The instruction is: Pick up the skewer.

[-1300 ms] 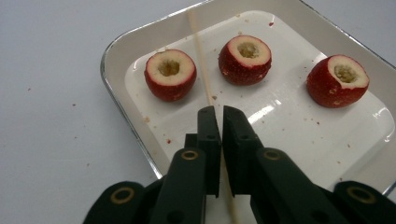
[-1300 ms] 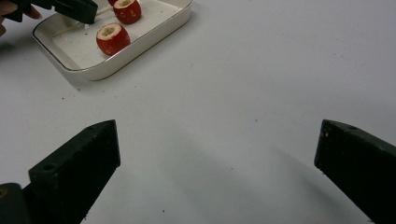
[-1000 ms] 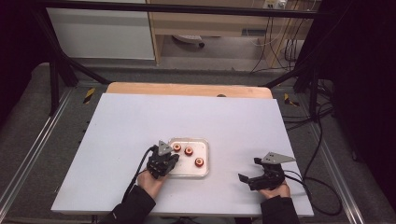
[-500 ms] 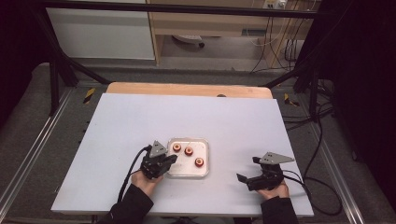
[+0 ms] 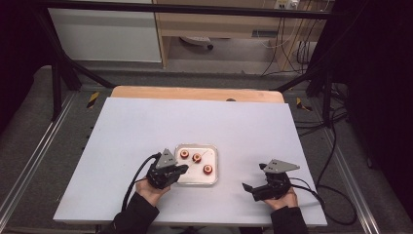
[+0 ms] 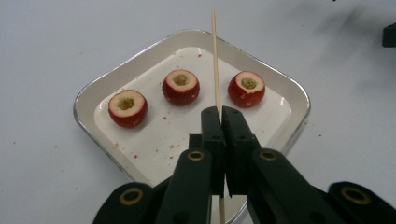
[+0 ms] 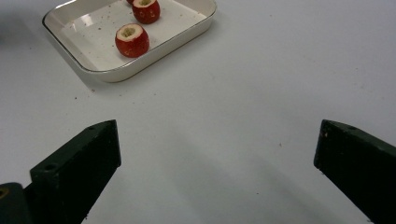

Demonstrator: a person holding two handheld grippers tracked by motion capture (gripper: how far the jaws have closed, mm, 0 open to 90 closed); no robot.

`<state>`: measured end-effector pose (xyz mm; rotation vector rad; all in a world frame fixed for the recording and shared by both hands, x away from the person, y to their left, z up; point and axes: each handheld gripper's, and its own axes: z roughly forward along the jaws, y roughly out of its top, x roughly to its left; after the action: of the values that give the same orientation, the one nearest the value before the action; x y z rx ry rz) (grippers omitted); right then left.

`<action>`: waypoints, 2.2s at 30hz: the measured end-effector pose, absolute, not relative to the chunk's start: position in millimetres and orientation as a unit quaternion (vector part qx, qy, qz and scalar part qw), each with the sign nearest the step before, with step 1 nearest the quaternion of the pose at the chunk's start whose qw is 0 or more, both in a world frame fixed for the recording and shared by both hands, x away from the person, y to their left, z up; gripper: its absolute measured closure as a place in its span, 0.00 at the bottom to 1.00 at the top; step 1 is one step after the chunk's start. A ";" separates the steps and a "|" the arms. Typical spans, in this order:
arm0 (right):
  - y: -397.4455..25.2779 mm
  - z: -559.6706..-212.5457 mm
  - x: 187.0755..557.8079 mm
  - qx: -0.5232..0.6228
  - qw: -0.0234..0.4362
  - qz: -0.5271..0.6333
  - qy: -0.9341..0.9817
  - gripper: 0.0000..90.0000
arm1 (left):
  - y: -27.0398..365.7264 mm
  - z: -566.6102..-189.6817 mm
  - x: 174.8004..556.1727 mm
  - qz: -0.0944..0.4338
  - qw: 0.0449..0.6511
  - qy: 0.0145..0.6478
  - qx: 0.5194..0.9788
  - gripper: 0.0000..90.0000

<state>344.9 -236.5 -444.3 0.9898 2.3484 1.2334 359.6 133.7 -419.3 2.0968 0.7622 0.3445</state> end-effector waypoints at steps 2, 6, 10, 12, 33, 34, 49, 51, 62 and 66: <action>-231.6 -443.0 343.8 0.337 0.160 0.423 0.826 0.01 | 131.1 -416.7 358.2 0.137 0.425 0.293 0.846 0.98; -220.4 -439.3 342.3 0.318 0.175 0.408 0.838 0.01 | 128.2 -413.2 357.6 0.134 0.418 0.280 0.854 0.98; -208.1 -433.9 339.6 0.294 0.195 0.384 0.853 0.02 | 124.6 -409.1 358.9 0.127 0.407 0.267 0.864 0.98; -202.3 -431.1 338.2 0.281 0.204 0.369 0.862 0.02 | 122.8 -406.7 359.8 0.119 0.403 0.261 0.869 0.98; -156.2 -407.4 333.5 0.116 0.293 0.303 0.899 0.29 | 71.6 -388.0 363.2 0.098 0.333 0.176 0.921 0.98; -155.2 -407.4 332.8 0.109 0.294 0.299 0.901 0.31 | 69.4 -387.3 362.9 0.099 0.330 0.170 0.923 0.98; -149.4 -416.1 326.8 -0.022 0.345 0.245 0.906 0.68 | 47.4 -388.7 361.2 0.078 0.312 0.141 0.936 0.98; -148.6 -418.7 326.2 -0.031 0.346 0.237 0.907 0.71 | 43.5 -390.2 360.6 0.078 0.305 0.132 0.940 0.98; -144.7 -424.5 327.1 -0.117 0.351 0.190 0.909 0.92 | 32.9 -393.8 359.9 0.072 0.298 0.118 0.945 0.98; -143.3 -424.1 326.8 -0.137 0.353 0.171 0.909 0.97 | 31.0 -394.0 359.4 0.075 0.297 0.114 0.945 0.98</action>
<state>326.8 -143.3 -424.1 -0.3553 2.3521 0.4420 359.4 31.0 -394.0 2.5120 0.3031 0.1985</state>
